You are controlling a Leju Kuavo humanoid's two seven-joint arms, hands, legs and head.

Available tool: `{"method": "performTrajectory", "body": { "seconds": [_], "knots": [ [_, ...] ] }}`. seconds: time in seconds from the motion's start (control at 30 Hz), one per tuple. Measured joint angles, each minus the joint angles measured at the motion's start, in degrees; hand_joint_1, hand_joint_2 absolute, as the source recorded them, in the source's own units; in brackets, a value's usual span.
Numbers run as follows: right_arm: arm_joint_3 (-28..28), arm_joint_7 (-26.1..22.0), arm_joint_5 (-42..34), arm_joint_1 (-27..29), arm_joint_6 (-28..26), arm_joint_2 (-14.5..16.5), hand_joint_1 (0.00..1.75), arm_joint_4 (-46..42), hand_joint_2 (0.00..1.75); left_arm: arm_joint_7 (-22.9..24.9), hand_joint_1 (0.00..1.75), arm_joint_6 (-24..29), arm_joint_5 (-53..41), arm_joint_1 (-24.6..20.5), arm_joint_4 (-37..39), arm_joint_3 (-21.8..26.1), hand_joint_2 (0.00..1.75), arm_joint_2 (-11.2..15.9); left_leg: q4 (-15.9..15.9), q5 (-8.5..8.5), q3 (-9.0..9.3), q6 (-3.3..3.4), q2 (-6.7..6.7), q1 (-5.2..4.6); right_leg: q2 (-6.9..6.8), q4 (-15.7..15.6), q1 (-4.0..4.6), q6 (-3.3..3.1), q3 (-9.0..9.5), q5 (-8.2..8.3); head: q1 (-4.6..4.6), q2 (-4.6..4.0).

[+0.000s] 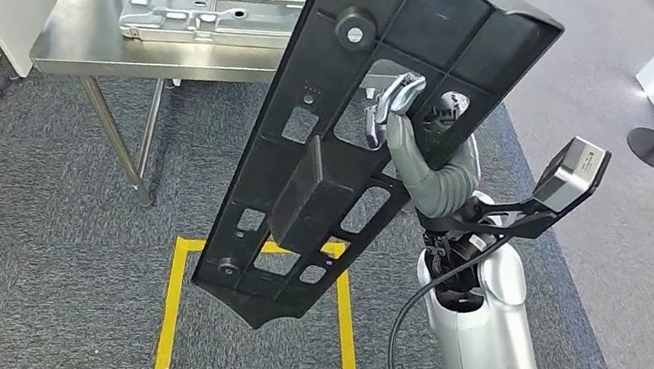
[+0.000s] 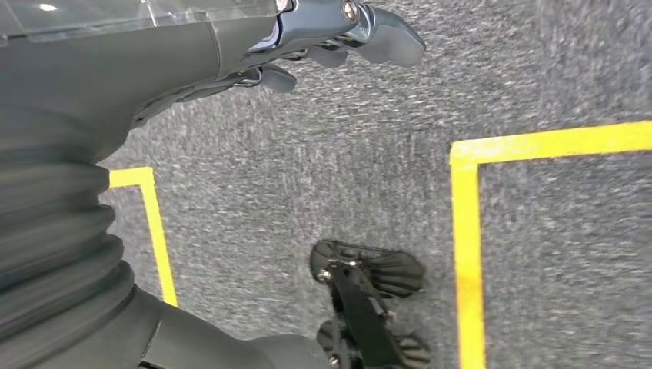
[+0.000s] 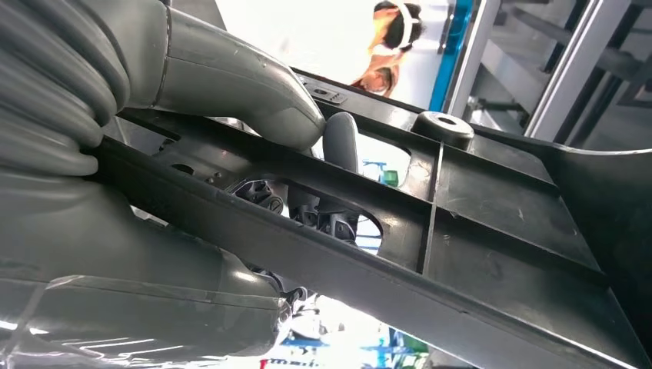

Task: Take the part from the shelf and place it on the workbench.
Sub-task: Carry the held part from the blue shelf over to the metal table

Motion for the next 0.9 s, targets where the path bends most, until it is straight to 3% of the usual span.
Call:
{"method": "performTrajectory", "body": {
  "seconds": [0.07, 0.17, 0.23, 0.27, 0.33, 0.37, 0.4, 0.43, 0.5, 0.57, 0.63, 0.73, 0.77, 0.83, 0.87, 0.9],
  "knots": [
    [0.0, 0.4, 0.0, -0.3, -0.2, -0.3, 1.75, 0.1, 1.75, -0.1, 0.00, -0.1, 0.0, -0.2, 0.0, 0.0, 1.75, 0.0, 0.1, -0.62, 0.33, -0.61, -0.55, -0.10, 0.59, -5.1, 0.08, -0.31, 2.11, 1.61, -0.01, 0.00],
    [0.0, 0.7, -0.2, -0.5, -0.7, -0.5, 1.75, 0.1, 1.75, -0.2, 0.00, -0.2, 0.0, 0.1, 0.0, 0.0, 1.75, 0.0, -0.1, -1.18, 0.51, -1.67, -0.74, 0.16, 0.63, -6.0, 0.29, -1.35, 2.69, 1.04, -0.02, 0.00],
    [0.0, 0.6, -0.2, -0.7, -0.9, -0.6, 1.75, 0.1, 1.75, -0.2, 0.00, -0.2, 0.0, 0.1, 0.0, 0.0, 1.75, 0.0, 1.9, -2.40, -0.11, -2.28, 0.02, 0.30, 0.48, -6.5, 0.09, -2.19, 3.45, 0.85, -0.23, 0.00],
    [0.0, 0.6, -0.2, -0.7, -0.9, -0.6, 1.75, 0.0, 1.75, -0.1, 0.00, -0.2, 0.0, 0.0, 0.0, 0.0, 1.75, 0.0, 4.7, -3.63, -1.45, -2.49, 0.49, 0.35, 0.38, -6.7, 0.08, -2.53, 3.87, 0.69, -0.34, 0.00],
    [0.0, 0.5, -0.1, -0.5, -0.9, -0.6, 1.75, 0.1, 1.75, 0.0, 0.00, -0.2, 0.0, -0.1, 0.0, 0.0, 1.75, 0.0, 12.5, -6.12, -5.93, -2.78, 1.03, 0.38, 0.28, -6.7, 0.29, -2.97, 4.48, 0.17, -0.47, 0.00],
    [0.0, 0.5, 0.0, -0.3, -0.9, -0.6, 1.75, 0.1, 1.75, 0.1, 0.00, -0.2, 0.0, 0.0, 0.0, 0.0, 1.75, 0.0, 15.3, -6.43, -7.94, -2.84, 1.10, 0.39, 0.27, -6.7, 0.40, -3.06, 4.81, -0.13, -0.45, 0.00],
    [0.0, 0.5, 0.1, -0.1, -0.9, -0.6, 1.75, 0.1, 1.75, 0.2, 0.00, -0.2, 0.0, 0.0, 0.0, 0.0, 1.75, 0.0, 16.2, -5.62, -9.05, -2.84, 1.14, 0.40, 0.27, -6.7, 0.49, -3.09, 5.21, -0.46, -0.46, 0.00],
    [0.0, 0.5, 0.1, 0.1, -0.9, -0.6, 1.75, 0.1, 1.75, 0.3, 0.00, -0.2, 0.0, 0.1, 0.0, 0.0, 1.75, 0.0, 14.6, -3.70, -9.01, -2.73, 1.16, 0.39, 0.28, -6.7, 0.59, -3.08, 5.70, -0.82, -0.46, 0.00],
    [0.0, 0.4, 0.3, 0.1, -0.9, -0.6, 1.75, 0.1, 1.75, 0.4, 0.00, -0.1, 0.0, 0.1, 0.0, 0.0, 1.75, 0.0, 7.4, 1.15, -6.61, -2.22, 1.15, 0.32, 0.29, -6.7, 0.74, -2.92, 6.78, -1.61, -0.44, 0.00],
    [0.0, 0.4, 0.3, 0.1, -0.9, -0.6, 1.75, 0.1, 1.75, 0.4, 0.00, 0.0, 0.0, 0.1, 0.0, 0.0, 1.75, 0.1, 1.9, 3.22, -4.34, -1.55, 1.15, 0.01, 0.34, -6.7, 0.93, -2.46, 7.31, -2.22, -0.40, 0.00],
    [0.0, 0.4, 0.4, 0.1, -0.9, -0.6, 1.75, 0.1, 1.75, 0.5, 0.00, 0.1, 0.0, 0.0, 0.0, 0.0, 1.75, 0.1, 0.9, 2.82, -3.87, -0.98, 1.14, -0.34, 0.37, -6.8, 0.97, -1.84, 7.35, -2.50, -0.40, 0.00],
    [0.1, 0.4, 0.5, 0.0, -0.8, -0.6, 1.75, -0.1, 1.75, 0.5, 0.00, 0.2, 0.0, 0.0, 0.0, 0.0, 1.75, 0.1, -0.1, 2.76, -2.98, -0.06, 1.21, 0.09, 0.05, -5.5, 0.96, -0.87, 7.14, -3.62, -0.20, 0.01],
    [0.1, 0.3, 0.5, 0.0, -0.8, -0.6, 1.75, -0.2, 1.75, 0.4, 0.00, 0.3, 0.0, 0.0, 0.0, 0.0, 1.75, 0.0, -0.4, 2.70, -2.56, 0.22, 1.25, 0.26, -0.11, -3.1, 0.93, -0.61, 6.01, -4.73, -0.04, 0.01],
    [0.1, 0.3, 0.6, 0.1, -0.7, -0.6, 1.75, -0.2, 1.75, 0.4, 0.00, 0.3, 0.0, 0.0, 0.0, 0.0, 1.75, 0.0, -0.5, 2.28, -2.13, 0.55, 1.28, 0.21, -0.27, 4.5, 0.73, -0.22, 1.52, -7.45, 0.25, 0.01],
    [0.1, 0.3, 0.6, 0.3, -0.7, -0.6, 1.75, -0.2, 1.75, 0.4, 0.00, 0.3, 0.0, 0.0, 0.0, 0.0, 1.75, 0.0, -0.5, 2.04, -1.92, 0.58, 1.27, 0.20, -0.28, 7.8, 0.62, -0.06, -0.73, -8.16, 0.26, 0.00],
    [0.1, 0.3, 0.7, 0.5, -0.7, -0.6, 1.75, -0.2, 1.75, 0.4, 0.00, 0.3, 0.0, 0.1, 0.0, 0.1, 1.75, 0.0, -0.4, 1.75, -1.65, 0.55, 1.26, 0.20, -0.30, 9.3, 0.51, 0.06, -2.18, -7.77, 0.27, 0.00]
  ]
}}
